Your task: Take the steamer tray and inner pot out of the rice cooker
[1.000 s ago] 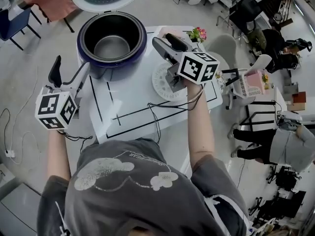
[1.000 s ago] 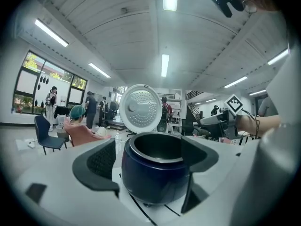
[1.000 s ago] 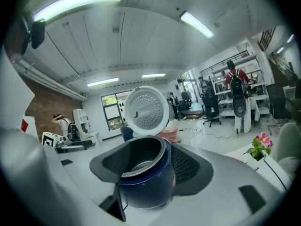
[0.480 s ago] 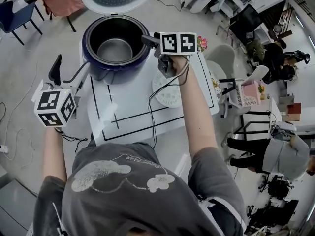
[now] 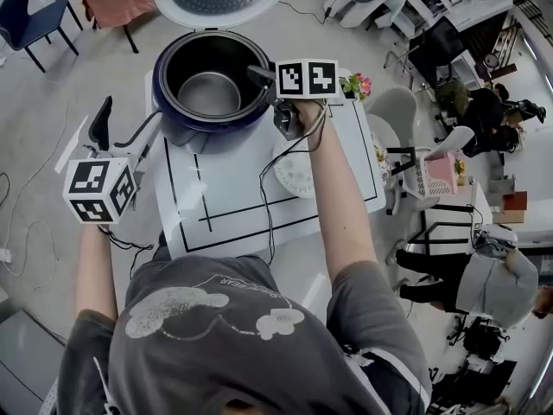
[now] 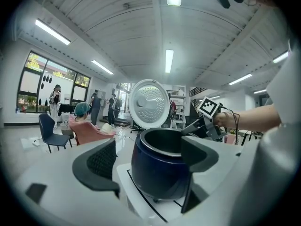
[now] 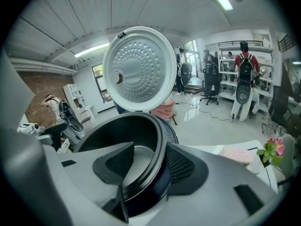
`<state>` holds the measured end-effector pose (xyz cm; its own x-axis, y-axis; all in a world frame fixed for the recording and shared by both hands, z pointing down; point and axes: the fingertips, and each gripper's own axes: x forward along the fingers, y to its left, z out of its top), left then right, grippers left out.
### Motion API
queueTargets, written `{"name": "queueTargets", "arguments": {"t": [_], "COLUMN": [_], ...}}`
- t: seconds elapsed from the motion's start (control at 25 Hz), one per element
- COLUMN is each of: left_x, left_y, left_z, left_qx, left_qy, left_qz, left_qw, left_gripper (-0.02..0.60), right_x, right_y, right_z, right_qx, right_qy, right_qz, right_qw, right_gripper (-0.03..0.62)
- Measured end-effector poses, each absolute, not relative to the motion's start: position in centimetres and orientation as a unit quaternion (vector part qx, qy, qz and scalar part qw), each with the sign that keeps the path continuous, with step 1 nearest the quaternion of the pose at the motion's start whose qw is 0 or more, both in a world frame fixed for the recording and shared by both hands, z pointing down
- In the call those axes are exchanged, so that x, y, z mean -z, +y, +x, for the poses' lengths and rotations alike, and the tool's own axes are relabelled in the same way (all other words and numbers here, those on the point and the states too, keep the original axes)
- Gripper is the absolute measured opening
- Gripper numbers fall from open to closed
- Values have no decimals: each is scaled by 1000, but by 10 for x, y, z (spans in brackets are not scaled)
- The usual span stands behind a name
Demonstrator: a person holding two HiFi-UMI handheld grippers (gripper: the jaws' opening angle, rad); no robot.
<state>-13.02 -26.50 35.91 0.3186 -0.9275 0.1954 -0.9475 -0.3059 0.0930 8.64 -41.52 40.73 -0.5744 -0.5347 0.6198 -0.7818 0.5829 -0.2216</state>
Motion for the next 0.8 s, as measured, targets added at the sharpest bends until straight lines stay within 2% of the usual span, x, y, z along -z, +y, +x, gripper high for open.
{"name": "queueTargets", "arguments": {"t": [0.12,0.24,0.4,0.6,0.8], "left_x": [-362,-364,-364,-368,-365], "left_y": [-266,-266,-268,-273,-293], "left_z": [-133,-136,-136,-132,-131], "left_qx": [-53,-53,-52,-52,-55], "left_qy": [-582,-582,-582,-576,-563], "left_qz": [805,805,805,809,818], "left_qw": [99,102,104,105,107], "left_gripper": [427,428,428,426,426], "right_x": [-410,-413,-411,-399,-384], "right_y": [-422,-431,-432,-430,-428], "right_z": [86,93,95,94,88], "right_qx": [-224,-217,-219,-255,-257], "right_qy": [-844,-822,-810,-822,-833], "right_qz": [411,455,471,462,451], "right_qw": [260,264,272,216,190], "right_gripper": [229,111,103,86,81]}}
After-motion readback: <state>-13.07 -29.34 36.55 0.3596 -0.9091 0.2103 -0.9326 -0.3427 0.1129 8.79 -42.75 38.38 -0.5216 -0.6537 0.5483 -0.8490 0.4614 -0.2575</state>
